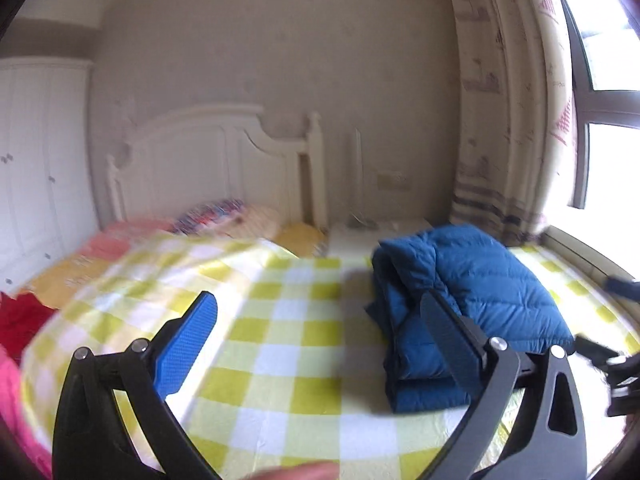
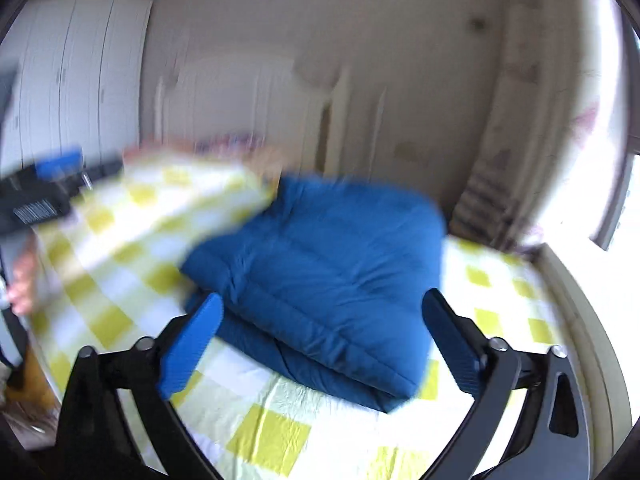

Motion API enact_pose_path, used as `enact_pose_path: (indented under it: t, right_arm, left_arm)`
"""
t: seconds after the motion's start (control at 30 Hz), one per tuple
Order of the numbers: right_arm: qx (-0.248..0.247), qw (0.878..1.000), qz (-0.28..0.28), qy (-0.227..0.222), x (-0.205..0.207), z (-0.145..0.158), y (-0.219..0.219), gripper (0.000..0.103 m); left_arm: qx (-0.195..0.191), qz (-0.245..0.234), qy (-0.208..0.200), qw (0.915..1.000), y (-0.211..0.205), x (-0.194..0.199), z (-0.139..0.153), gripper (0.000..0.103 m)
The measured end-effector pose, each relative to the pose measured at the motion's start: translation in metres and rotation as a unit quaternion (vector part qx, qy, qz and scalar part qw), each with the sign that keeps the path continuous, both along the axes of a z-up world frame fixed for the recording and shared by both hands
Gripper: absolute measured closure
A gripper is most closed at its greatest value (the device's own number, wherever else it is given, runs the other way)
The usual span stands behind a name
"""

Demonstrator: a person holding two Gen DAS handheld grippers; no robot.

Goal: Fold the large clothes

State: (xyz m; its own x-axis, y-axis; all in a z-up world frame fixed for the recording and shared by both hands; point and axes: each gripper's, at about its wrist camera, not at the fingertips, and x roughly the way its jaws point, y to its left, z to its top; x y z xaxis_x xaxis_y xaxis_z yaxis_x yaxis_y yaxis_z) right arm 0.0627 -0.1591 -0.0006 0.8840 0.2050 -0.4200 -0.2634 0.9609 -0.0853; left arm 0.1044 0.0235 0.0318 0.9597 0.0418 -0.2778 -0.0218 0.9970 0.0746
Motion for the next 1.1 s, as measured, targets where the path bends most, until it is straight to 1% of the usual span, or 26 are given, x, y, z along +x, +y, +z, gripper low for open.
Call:
enact_pose_path:
  t: [0.03, 0.07, 0.1, 0.17, 0.2, 0.27, 0.3, 0.33, 0.4, 0.47, 0.57, 0.9, 1.1]
  right_arm:
    - [0.009, 1.000, -0.008, -0.019, -0.014, 0.007, -0.006, 0.005]
    - [0.013, 0.999, -0.016, -0.034, -0.024, 0.010, -0.011, 0.005]
    - [0.013, 0.999, -0.025, -0.042, -0.031, 0.012, -0.016, 0.005]
    - [0.014, 0.997, -0.062, -0.051, -0.048, 0.008, -0.019, 0.005]
    - [0.021, 0.996, -0.072, -0.044, -0.055, 0.003, -0.020, 0.005]
    - [0.036, 0.996, -0.078, -0.027, -0.053, -0.005, -0.020, 0.005]
    - [0.040, 0.996, -0.081, -0.019, -0.049, -0.003, -0.021, 0.005]
    - [0.041, 0.996, -0.083, -0.007, -0.049, -0.010, -0.022, 0.005]
    - [0.037, 0.996, -0.086, 0.001, -0.047, -0.017, -0.024, 0.005]
    - [0.038, 0.995, -0.093, 0.001, -0.046, -0.020, -0.025, 0.005]
    - [0.048, 0.993, -0.103, -0.004, -0.051, -0.016, -0.030, 0.005]
    - [0.042, 0.994, -0.101, -0.017, -0.056, -0.012, -0.030, 0.005]
    - [0.037, 0.995, -0.096, -0.016, -0.056, -0.013, -0.029, 0.005]
  left_arm:
    - [0.002, -0.004, -0.008, 1.0000, -0.003, -0.006, 0.003, 0.002]
    - [0.001, -0.021, -0.014, 0.9997, -0.009, -0.016, 0.005, 0.002]
    - [0.000, -0.035, -0.013, 0.9993, -0.015, -0.022, 0.006, 0.002]
    - [0.003, -0.050, -0.008, 0.9987, -0.030, -0.031, 0.004, 0.002]
    - [0.007, -0.058, -0.005, 0.9983, -0.037, -0.037, 0.001, 0.002]
    - [0.012, -0.069, 0.003, 0.9975, -0.048, -0.043, -0.005, 0.002]
    - [0.012, -0.074, 0.010, 0.9971, -0.052, -0.044, -0.009, 0.002]
    - [0.011, -0.077, 0.017, 0.9968, -0.055, -0.044, -0.012, 0.002]
    - [0.011, -0.083, 0.027, 0.9962, -0.057, -0.044, -0.016, 0.002]
    - [0.013, -0.082, 0.032, 0.9961, -0.059, -0.042, -0.020, 0.002]
    - [0.016, -0.081, 0.035, 0.9960, -0.059, -0.039, -0.025, 0.002]
    - [0.010, -0.075, 0.045, 0.9962, -0.056, -0.038, -0.033, 0.002]
    - [0.002, -0.065, 0.046, 0.9968, -0.052, -0.037, -0.033, 0.002]
